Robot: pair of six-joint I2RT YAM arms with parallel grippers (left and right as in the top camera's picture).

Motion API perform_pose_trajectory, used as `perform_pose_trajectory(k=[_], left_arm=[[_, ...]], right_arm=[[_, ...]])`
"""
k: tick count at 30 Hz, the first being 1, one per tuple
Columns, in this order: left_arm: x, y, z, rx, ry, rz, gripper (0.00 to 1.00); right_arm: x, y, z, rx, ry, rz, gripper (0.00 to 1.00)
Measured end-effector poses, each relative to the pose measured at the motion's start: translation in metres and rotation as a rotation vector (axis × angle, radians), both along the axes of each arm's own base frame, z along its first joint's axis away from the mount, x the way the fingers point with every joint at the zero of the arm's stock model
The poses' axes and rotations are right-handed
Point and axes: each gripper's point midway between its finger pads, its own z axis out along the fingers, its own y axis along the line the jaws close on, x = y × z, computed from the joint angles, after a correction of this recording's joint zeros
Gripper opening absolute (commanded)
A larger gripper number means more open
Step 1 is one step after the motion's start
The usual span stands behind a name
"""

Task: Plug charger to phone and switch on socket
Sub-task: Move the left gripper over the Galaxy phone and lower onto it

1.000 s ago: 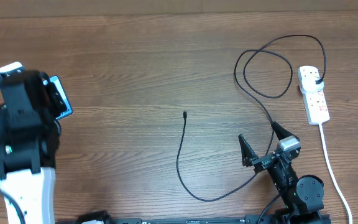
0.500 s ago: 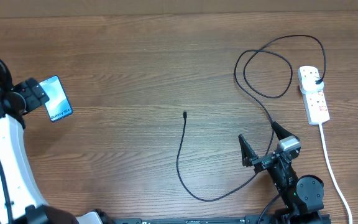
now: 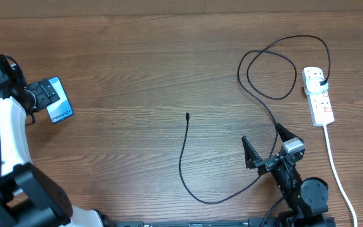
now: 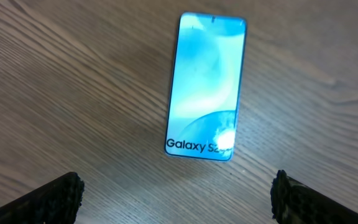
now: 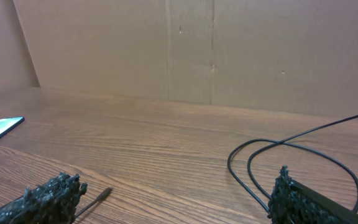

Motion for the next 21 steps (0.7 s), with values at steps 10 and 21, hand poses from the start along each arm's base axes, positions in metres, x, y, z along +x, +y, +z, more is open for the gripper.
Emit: perform_pose_trajectory(k=[10,21], left_arm=[[0.015,0.007,-0.049,-0.034,0.057,-0.002,1.0],[0.037,-0.007,-0.093,-0.006,0.114,-0.095,1.0]], right_arm=[[0.0,0.0,0.0,0.0,0.0,0.0,1.0],[0.0,0.0,0.0,0.0,0.0,0.0,1.0]])
